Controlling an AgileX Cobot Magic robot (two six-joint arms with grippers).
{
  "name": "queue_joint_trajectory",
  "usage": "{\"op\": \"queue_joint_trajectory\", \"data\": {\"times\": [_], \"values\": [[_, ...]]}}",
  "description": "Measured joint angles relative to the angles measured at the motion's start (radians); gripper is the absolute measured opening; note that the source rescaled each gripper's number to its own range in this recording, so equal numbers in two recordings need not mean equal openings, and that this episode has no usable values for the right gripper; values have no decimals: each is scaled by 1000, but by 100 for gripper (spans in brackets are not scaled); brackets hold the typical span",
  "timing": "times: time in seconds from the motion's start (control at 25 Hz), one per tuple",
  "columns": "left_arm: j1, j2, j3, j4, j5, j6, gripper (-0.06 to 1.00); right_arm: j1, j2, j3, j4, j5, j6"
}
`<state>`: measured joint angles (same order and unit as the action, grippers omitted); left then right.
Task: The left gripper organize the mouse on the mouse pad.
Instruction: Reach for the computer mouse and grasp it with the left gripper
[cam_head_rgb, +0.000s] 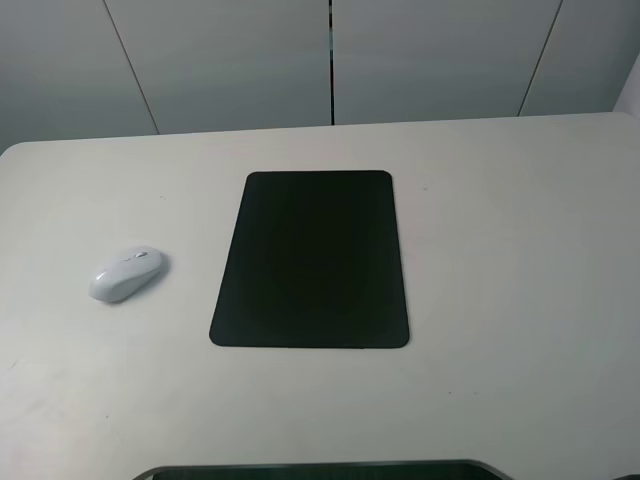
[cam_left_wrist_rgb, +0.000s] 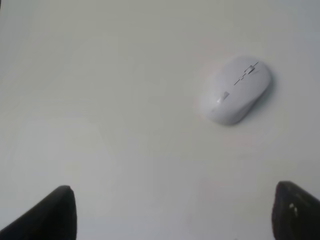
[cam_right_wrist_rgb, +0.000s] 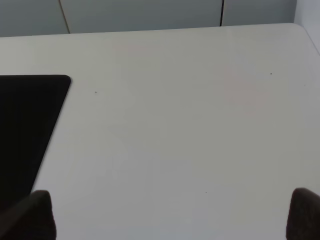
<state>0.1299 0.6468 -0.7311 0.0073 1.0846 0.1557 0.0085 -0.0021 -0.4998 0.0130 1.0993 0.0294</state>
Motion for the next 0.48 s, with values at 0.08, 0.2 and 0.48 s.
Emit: {"op": "queue_joint_trajectory", "data": {"times": [0.08, 0.2, 0.48], "values": [[-4, 73, -17, 3, -6, 2, 100, 0, 0, 0, 0, 0, 0], [-21, 168, -30, 4, -6, 2, 100, 0, 0, 0, 0, 0, 0], [-36, 338, -39, 14, -63, 2, 100, 0, 0, 0, 0, 0, 0]]}}
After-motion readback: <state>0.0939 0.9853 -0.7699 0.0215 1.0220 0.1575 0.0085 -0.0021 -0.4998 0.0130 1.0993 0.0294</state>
